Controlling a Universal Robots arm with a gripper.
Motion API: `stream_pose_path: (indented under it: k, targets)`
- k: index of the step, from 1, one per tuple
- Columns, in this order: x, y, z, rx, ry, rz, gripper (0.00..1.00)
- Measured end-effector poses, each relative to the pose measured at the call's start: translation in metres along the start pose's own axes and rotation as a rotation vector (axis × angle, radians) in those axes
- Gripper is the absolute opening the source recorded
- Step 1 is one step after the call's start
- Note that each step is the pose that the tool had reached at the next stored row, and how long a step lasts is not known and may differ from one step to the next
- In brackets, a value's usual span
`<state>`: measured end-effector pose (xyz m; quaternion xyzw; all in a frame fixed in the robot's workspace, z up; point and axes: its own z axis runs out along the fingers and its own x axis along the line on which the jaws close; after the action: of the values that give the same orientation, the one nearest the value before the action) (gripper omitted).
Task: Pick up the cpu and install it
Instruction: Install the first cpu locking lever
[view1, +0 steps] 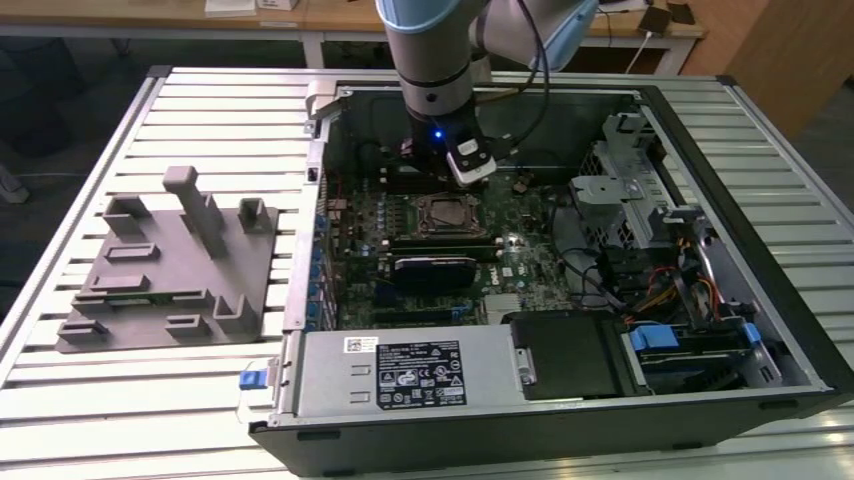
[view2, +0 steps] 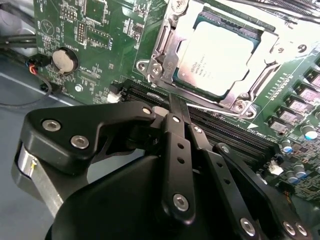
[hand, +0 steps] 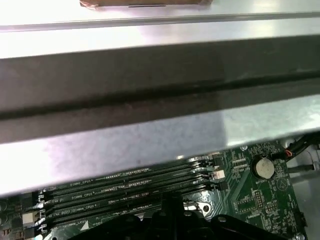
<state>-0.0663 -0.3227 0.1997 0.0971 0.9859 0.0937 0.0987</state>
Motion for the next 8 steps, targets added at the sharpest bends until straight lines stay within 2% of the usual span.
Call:
stream_pose_path:
  k: [8]
  targets:
    - [0.0022, 0.001, 0.0002, 0.001, -0.0007, 0.004, 0.11]
